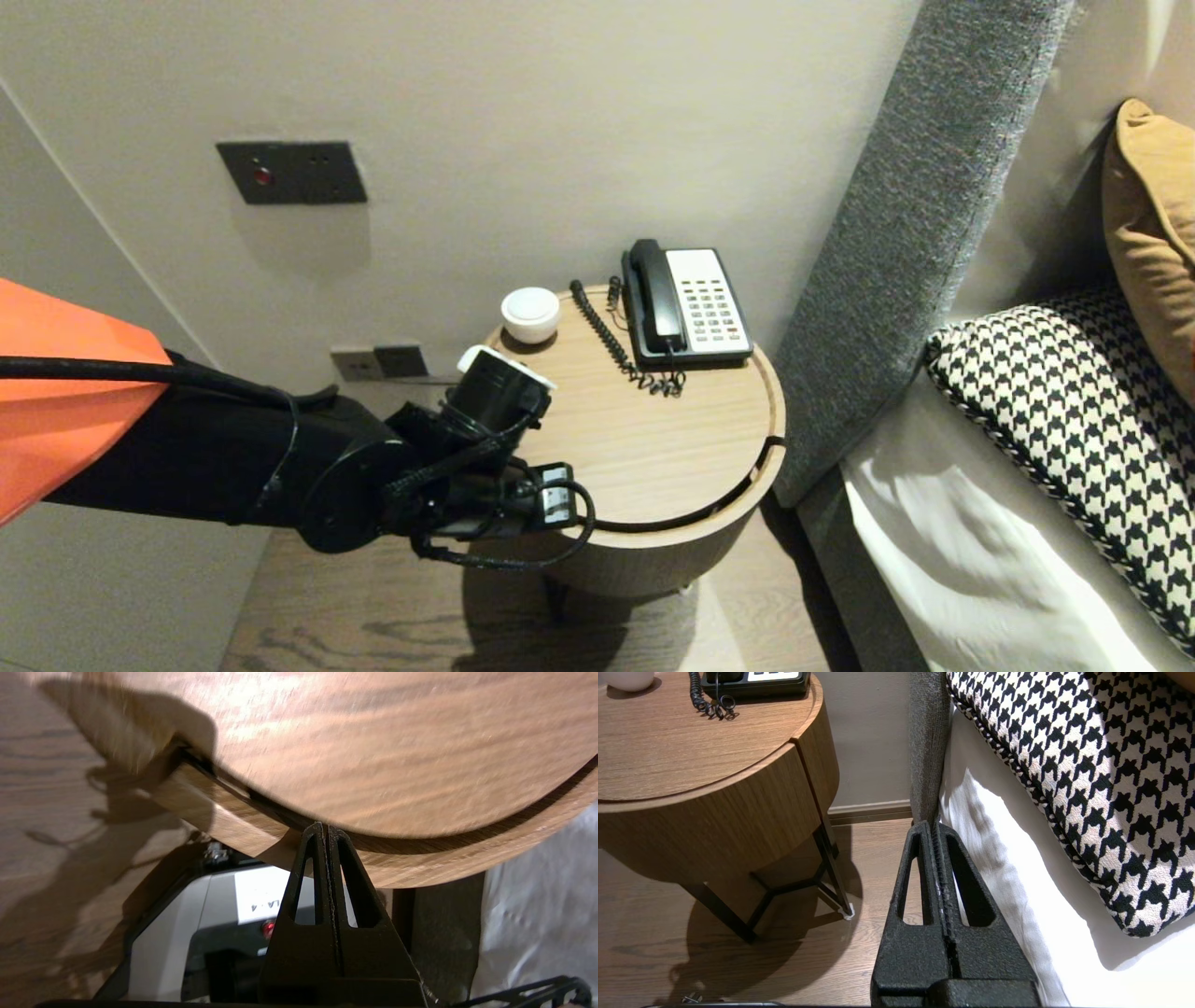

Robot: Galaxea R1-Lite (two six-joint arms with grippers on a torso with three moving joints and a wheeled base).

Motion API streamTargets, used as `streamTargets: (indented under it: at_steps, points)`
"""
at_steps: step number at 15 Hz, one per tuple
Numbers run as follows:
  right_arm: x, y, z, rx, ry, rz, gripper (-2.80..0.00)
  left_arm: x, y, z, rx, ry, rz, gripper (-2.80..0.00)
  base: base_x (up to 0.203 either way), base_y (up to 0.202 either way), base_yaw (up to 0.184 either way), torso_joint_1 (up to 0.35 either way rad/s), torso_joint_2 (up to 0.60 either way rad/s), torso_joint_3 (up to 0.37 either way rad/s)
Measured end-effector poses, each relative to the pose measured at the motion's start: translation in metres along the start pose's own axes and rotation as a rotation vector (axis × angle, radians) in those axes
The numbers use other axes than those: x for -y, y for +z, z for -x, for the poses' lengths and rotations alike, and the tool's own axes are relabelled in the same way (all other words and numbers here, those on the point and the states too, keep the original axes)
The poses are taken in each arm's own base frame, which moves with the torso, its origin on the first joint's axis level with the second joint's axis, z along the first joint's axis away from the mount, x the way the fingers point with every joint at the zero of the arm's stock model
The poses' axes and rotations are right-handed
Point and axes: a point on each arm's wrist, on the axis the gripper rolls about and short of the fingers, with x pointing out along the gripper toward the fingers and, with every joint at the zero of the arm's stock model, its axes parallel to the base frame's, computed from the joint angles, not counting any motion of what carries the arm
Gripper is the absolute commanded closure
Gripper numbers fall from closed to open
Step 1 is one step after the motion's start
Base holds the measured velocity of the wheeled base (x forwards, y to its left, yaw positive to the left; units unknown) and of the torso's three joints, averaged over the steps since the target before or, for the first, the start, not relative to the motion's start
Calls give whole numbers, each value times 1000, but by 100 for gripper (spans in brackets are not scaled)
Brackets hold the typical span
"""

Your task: Open the nightstand drawer

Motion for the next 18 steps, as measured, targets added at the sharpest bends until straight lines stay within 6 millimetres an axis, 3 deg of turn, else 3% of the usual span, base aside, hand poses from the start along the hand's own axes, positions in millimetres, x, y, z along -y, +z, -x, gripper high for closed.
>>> streamTargets:
  at_steps: [4, 18]
  points:
    - [0, 0, 0, 0, 0, 0, 0, -4, -6, 4, -15, 3, 8, 0, 0, 0, 0, 0, 0, 0]
    - [0, 0, 0, 0, 0, 0, 0, -11, -57, 15, -194, -16, 67, 0, 0, 0, 0, 0, 0, 0]
